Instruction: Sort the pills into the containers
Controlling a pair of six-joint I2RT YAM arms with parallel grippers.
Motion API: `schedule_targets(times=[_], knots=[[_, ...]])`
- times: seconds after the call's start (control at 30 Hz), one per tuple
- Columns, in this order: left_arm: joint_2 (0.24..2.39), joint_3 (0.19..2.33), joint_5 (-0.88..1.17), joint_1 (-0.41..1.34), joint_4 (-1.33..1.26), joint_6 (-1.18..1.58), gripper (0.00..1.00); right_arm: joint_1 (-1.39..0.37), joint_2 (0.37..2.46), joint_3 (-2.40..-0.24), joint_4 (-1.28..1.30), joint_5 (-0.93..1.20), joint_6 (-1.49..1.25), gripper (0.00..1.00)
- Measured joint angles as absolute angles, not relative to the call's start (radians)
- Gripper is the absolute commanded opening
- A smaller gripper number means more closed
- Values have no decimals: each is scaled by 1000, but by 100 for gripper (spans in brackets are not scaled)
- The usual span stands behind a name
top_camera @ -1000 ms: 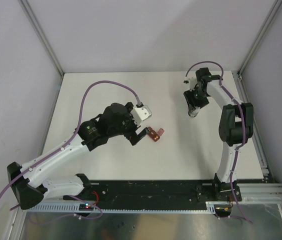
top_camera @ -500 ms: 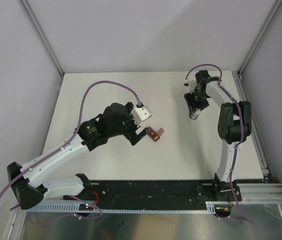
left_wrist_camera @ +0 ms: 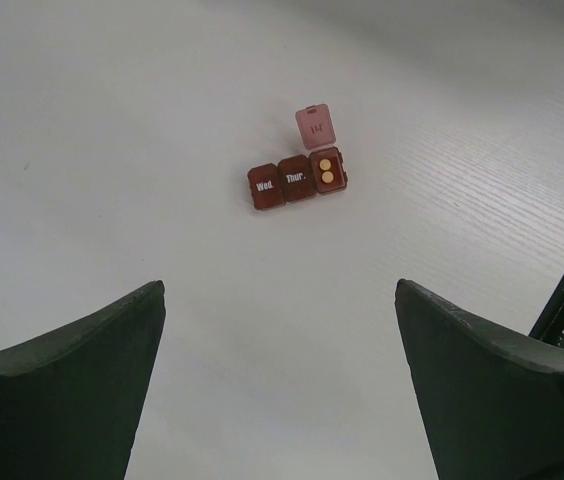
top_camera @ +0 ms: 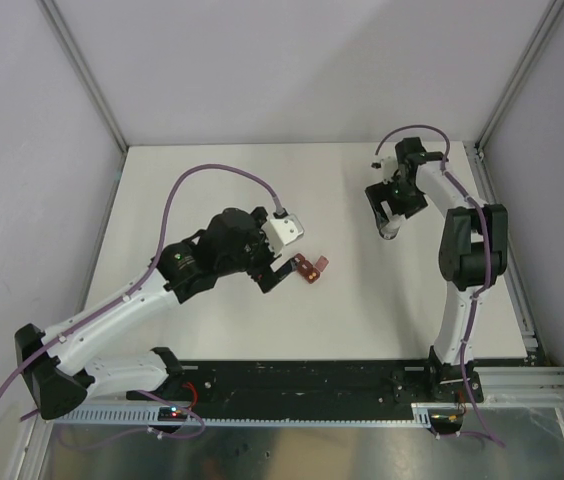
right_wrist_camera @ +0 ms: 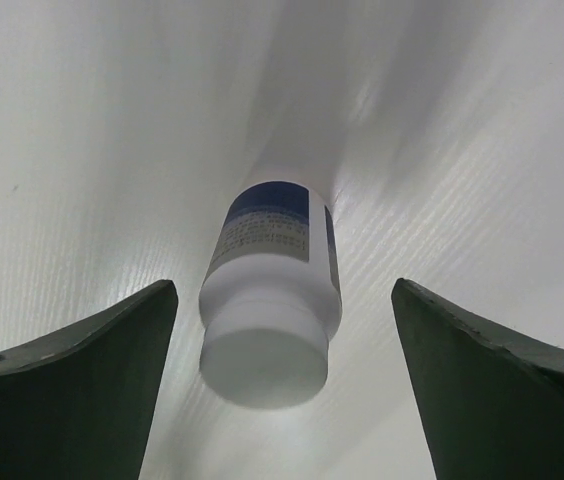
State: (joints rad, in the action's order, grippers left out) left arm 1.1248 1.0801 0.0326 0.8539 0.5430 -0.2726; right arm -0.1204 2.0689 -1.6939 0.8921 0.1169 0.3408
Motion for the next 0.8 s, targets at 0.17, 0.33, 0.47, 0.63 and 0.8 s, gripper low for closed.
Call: schedule_targets(times=[0.17, 0.33, 0.47, 0.63, 0.8], knots=[[1125, 1069, 31, 853, 544, -294, 100, -123, 1979, -1678, 892, 141, 340, 98], [1136, 1061, 55, 835, 544, -342, 100, -149, 1834, -1626, 874, 156, 341, 99], [1183, 1061, 121, 783, 543, -376, 100, -201, 1707, -1543, 839, 157, 342, 99], [1272, 1061, 206, 727, 541, -458, 100, -271, 1568, -1423, 800, 143, 341, 99], [1399, 1071, 249, 717, 543, -591, 100, -290, 1450, -1381, 788, 151, 324, 100]])
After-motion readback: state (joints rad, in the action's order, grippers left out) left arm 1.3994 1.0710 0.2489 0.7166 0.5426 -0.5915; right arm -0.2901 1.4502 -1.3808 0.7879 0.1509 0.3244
